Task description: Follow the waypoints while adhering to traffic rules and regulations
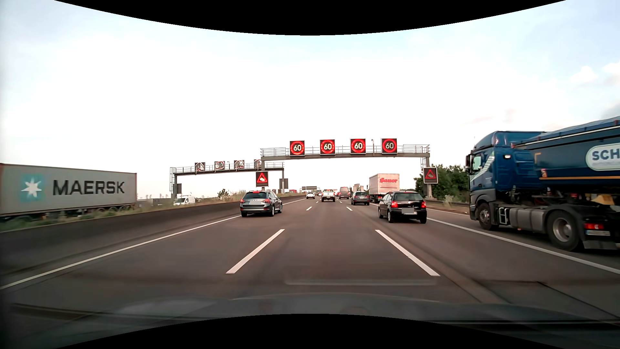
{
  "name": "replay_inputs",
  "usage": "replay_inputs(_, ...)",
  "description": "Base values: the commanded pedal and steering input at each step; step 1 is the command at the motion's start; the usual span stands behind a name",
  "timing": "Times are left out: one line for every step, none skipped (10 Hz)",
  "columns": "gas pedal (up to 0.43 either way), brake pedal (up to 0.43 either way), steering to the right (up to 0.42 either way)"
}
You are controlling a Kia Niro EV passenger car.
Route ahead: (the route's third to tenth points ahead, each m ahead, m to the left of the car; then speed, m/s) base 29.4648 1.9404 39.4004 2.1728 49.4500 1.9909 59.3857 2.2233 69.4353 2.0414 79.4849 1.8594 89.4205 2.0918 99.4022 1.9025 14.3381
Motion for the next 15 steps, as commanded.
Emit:
replay_inputs(0.000, 0.159, -0.004)
replay_inputs(0.000, 0.159, -0.004)
replay_inputs(0.000, 0.165, -0.004)
replay_inputs(0.000, 0.165, -0.004)
replay_inputs(0.000, 0.165, -0.004)
replay_inputs(0.000, 0.171, -0.004)
replay_inputs(0.000, 0.171, -0.004)
replay_inputs(0.000, 0.177, -0.005)
replay_inputs(0.000, 0.183, -0.005)
replay_inputs(0.000, 0.183, -0.004)
replay_inputs(0.000, 0.183, -0.005)
replay_inputs(0.000, 0.183, -0.004)
replay_inputs(0.000, 0.183, -0.004)
replay_inputs(0.000, 0.183, -0.004)
replay_inputs(0.000, 0.183, -0.004)
